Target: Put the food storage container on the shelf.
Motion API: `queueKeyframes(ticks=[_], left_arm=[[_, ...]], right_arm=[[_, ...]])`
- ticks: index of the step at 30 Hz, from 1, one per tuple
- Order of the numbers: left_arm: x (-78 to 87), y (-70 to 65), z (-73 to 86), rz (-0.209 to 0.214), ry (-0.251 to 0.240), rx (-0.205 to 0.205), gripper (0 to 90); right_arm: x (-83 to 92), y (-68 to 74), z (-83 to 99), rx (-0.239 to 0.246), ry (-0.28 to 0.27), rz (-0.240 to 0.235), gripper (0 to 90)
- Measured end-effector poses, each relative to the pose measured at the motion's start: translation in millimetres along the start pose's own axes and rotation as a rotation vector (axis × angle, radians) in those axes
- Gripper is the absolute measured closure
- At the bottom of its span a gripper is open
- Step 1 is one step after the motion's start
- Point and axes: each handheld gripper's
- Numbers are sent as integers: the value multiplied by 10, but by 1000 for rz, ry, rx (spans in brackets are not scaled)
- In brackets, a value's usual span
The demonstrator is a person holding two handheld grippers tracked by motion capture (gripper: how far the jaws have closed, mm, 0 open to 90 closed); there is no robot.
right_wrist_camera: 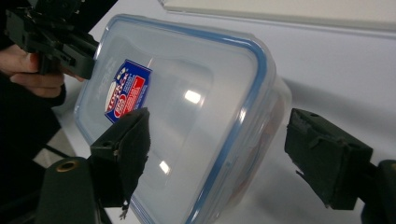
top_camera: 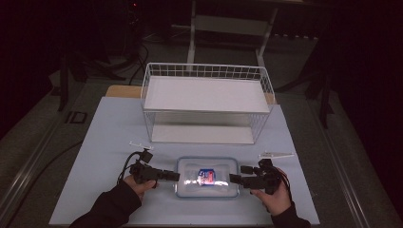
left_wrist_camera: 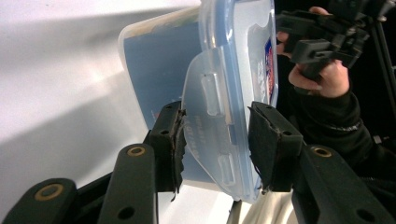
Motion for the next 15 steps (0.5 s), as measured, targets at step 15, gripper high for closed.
queueKeyframes(ticks=[15], left_arm=[[21,-98,64,-21,-2,-69,585]], right_arm=[[21,-157,132,-165,51,-140,505]])
Point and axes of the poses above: each handheld gripper's, and its own axes: x roughly backward along the jaws, z roughly out of its underside, y roughly to its left, and after that the axes turned 3 degrees about -y, right-handed
